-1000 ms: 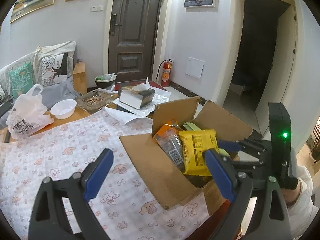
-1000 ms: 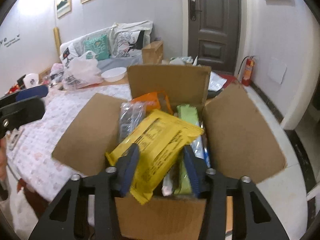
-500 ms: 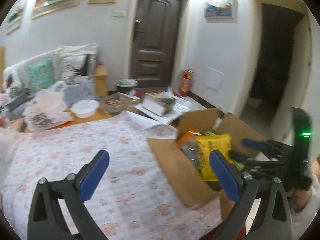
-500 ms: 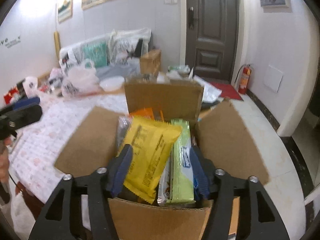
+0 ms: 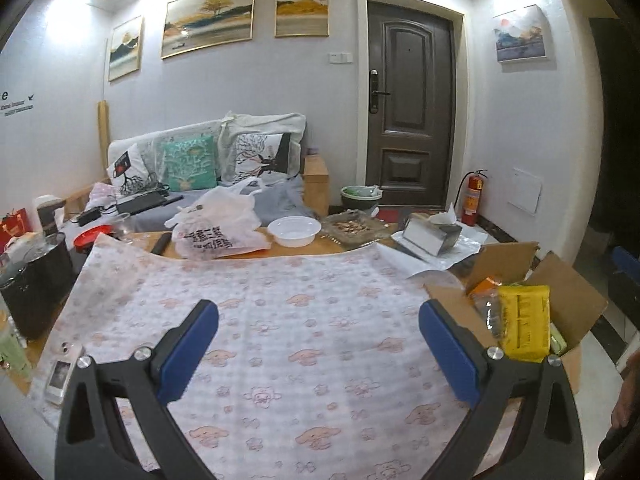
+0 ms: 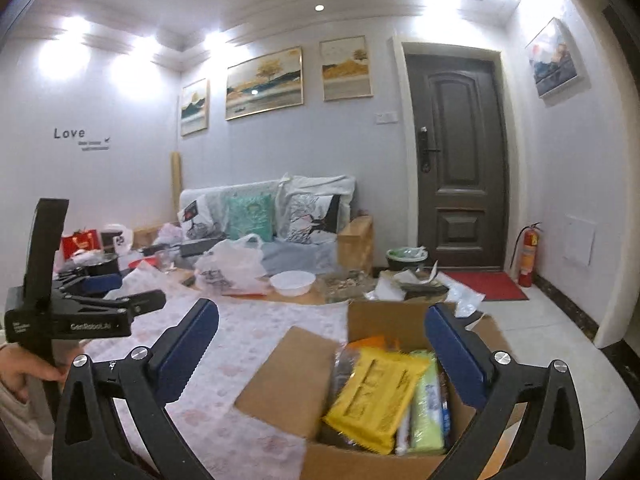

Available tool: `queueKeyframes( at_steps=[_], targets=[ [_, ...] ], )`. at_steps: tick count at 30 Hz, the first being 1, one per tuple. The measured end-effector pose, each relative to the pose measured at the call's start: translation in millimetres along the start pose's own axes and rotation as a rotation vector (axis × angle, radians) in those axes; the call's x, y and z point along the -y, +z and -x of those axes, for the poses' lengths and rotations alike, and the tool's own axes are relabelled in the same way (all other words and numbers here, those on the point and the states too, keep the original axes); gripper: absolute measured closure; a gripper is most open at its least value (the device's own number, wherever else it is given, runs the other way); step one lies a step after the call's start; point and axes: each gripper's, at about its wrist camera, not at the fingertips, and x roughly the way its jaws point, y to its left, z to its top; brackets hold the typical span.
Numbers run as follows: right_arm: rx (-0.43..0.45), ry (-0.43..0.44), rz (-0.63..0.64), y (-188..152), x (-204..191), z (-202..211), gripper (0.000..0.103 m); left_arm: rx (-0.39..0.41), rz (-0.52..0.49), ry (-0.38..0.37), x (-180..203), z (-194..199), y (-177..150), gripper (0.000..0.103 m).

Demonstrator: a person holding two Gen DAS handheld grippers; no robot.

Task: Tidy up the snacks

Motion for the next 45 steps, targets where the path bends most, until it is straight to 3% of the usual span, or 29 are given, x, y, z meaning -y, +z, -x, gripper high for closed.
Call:
queueKeyframes(
  at_steps=[6,45],
  targets=[
    [-0.046,0.0,-0.024,-12.0,-6.4,-9.0,0.0,-0.018,0.001,0.006,-5.4,-2.9,-6.9,0.004],
    [-0.055,-0.021,-0.025,-16.6,-8.9,-4.5,0.0,-0.016,-0.009,-0.017,-0.2,2.8,-9.8,0.004]
  ],
)
